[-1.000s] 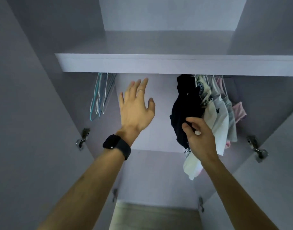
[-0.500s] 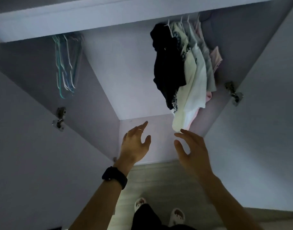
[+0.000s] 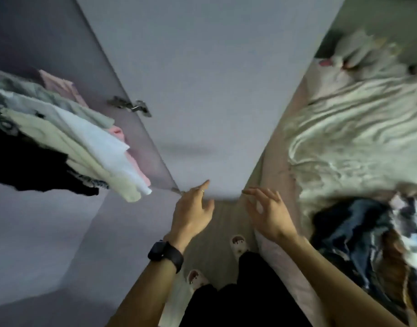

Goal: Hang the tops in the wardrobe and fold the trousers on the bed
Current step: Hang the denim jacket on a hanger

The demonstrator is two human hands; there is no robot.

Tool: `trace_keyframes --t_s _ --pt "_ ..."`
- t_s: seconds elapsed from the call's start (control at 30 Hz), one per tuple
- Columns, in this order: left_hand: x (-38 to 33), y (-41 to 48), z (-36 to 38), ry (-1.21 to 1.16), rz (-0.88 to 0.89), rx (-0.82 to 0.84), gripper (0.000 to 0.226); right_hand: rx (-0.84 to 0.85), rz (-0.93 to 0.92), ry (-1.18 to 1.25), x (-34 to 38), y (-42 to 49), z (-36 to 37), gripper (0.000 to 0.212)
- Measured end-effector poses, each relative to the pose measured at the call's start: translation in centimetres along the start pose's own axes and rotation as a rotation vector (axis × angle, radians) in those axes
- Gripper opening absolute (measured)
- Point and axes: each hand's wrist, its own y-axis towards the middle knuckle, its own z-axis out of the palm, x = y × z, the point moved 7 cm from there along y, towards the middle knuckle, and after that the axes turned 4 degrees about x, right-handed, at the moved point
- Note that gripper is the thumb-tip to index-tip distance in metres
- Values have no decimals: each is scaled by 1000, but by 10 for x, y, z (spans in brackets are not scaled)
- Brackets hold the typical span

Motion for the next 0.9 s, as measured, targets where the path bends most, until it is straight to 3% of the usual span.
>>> trace_keyframes --t_s 0.17,0.27,0.47,0.67,0.9 --pt "-94 14 68 101 315 267 56 -322 345 -46 -50 -103 -57 20" --pt "-140 5 117 157 444 393 55 -420 559 -28 -89 -164 -77 26" --pt "-228 -23 197 207 659 595 54 -635 799 103 -138 -255 -113 24" --pt "-287 -32 272 273 706 702 53 -710 921 189 -191 -316 -128 25" --pt "-309 -1 329 388 624 744 51 -603 1038 273 -256 -342 -125 32"
